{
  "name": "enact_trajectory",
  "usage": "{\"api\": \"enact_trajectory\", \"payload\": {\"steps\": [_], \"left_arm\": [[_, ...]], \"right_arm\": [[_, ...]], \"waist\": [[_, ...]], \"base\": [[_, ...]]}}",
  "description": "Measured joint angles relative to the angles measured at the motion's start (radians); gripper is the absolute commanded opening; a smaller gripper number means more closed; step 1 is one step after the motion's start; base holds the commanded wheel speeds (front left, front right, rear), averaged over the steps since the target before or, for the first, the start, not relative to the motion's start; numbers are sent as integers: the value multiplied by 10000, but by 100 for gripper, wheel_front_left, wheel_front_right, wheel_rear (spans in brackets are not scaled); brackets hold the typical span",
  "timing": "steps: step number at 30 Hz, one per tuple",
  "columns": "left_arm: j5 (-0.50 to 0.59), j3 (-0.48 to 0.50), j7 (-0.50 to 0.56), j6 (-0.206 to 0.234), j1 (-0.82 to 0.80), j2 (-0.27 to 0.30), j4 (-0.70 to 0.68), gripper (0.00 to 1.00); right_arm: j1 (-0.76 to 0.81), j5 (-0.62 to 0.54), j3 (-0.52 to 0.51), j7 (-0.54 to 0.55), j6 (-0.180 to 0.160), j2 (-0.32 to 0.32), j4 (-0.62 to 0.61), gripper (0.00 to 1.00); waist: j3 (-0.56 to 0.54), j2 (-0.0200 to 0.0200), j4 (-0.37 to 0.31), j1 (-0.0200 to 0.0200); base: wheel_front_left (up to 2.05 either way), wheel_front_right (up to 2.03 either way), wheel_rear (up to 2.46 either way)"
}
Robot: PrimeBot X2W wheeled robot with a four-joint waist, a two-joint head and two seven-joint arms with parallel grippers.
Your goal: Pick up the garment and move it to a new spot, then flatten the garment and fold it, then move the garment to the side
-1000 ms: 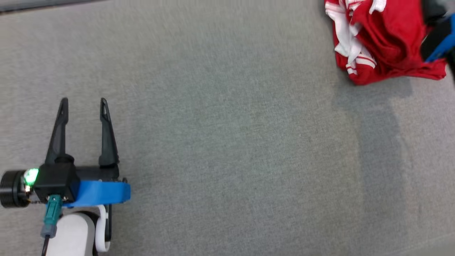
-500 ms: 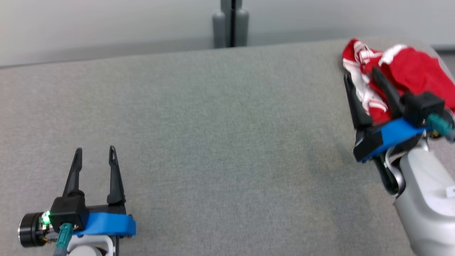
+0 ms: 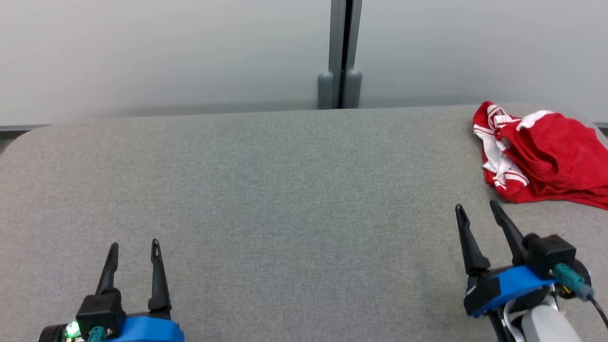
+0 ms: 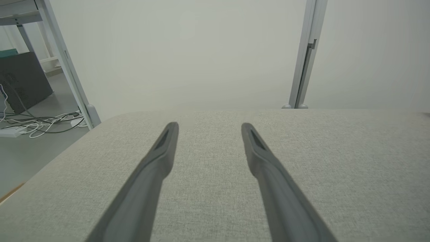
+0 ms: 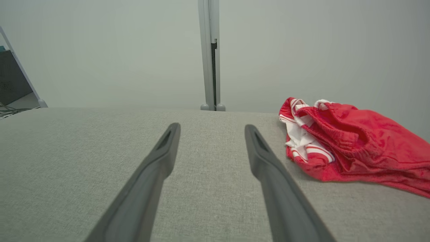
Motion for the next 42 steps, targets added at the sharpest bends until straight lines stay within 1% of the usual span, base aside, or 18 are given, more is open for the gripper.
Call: {"api": "enact_trajectory", "payload": {"steps": [7, 15, 24, 40, 41, 42], "left_arm": [[-94, 4, 132, 6, 129, 109, 98, 100], [-255, 73, 309, -10, 193, 332, 61, 100], [-368, 65, 454, -12, 170, 414, -23, 100], [-545, -31, 556, 4, 177, 527, -96, 100], [-546, -52, 560, -2, 195, 504, -33, 0], [-550, -86, 571, -4, 243, 460, 56, 0]], "right_arm": [[1003, -355, -587, 414, 0, 491, -805, 100], [1625, -562, -888, 899, 0, 755, -1475, 100], [1830, -600, -909, 1235, 0, 825, -1772, 100], [1913, -477, -865, 1321, 0, 859, -1825, 100], [1926, -476, -865, 1321, 0, 863, -1764, 0], [1975, -474, -861, 1323, 0, 869, -1682, 0]], "waist": [[-419, 0, 148, 0], [-634, 2, 338, 1], [-666, 2, 383, 1], [-671, 4, 329, 2], [-671, 4, 328, 2], [-671, 4, 328, 1]], "base": [[0, 0, 0], [0, 0, 0], [0, 0, 0], [0, 0, 0], [0, 0, 0], [0, 0, 0]]}}
